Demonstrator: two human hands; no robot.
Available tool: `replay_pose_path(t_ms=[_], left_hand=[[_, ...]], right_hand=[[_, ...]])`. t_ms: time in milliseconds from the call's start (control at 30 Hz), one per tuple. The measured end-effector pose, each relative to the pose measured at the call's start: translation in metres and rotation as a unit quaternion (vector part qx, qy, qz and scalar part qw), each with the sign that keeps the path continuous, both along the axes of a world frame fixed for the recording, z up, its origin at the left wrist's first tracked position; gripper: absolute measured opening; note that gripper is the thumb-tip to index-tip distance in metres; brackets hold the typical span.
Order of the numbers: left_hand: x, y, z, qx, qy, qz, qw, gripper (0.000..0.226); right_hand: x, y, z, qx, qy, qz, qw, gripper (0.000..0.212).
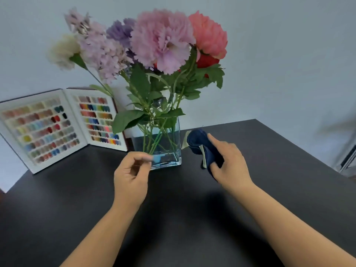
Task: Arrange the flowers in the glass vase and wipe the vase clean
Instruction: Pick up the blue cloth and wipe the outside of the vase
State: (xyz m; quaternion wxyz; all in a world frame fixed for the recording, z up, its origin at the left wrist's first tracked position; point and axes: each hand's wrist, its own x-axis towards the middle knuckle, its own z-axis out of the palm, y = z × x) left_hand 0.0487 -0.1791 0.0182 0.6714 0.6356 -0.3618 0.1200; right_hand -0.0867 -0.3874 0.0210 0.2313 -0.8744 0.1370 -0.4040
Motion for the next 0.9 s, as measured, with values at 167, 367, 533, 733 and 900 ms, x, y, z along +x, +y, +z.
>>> replay_pose_path(t_ms=[167, 367, 533, 733, 900], left_hand=[[0.071, 0.017, -0.02, 0.01, 0.189, 0.031, 0.981, 0.023], [0.109, 0.009, -0.041, 0.037, 0.341, -0.065, 0.937, 0.023], [0.112, 0.003, -0.042, 0.067, 0.317, -0.134, 0.937, 0.081], [0.124, -0.007, -0.04, 0.068, 0.313, -0.188, 0.928, 0.069], [0.131, -0.007, -0.04, 0.049, 0.336, -0.228, 0.913, 0.064]], right_hand=[[0.04, 0.008, 0.004, -0.184, -0.077, 0.038, 0.979, 0.068], [0.081, 0.015, 0.02, -0.269, -0.104, 0.082, 0.954, 0.053], [0.111, 0.026, 0.038, -0.338, -0.095, 0.098, 0.931, 0.04], [0.131, 0.041, 0.026, -0.343, -0.098, 0.044, 0.933, 0.047], [0.136, 0.048, 0.008, -0.358, -0.079, 0.037, 0.93, 0.047]])
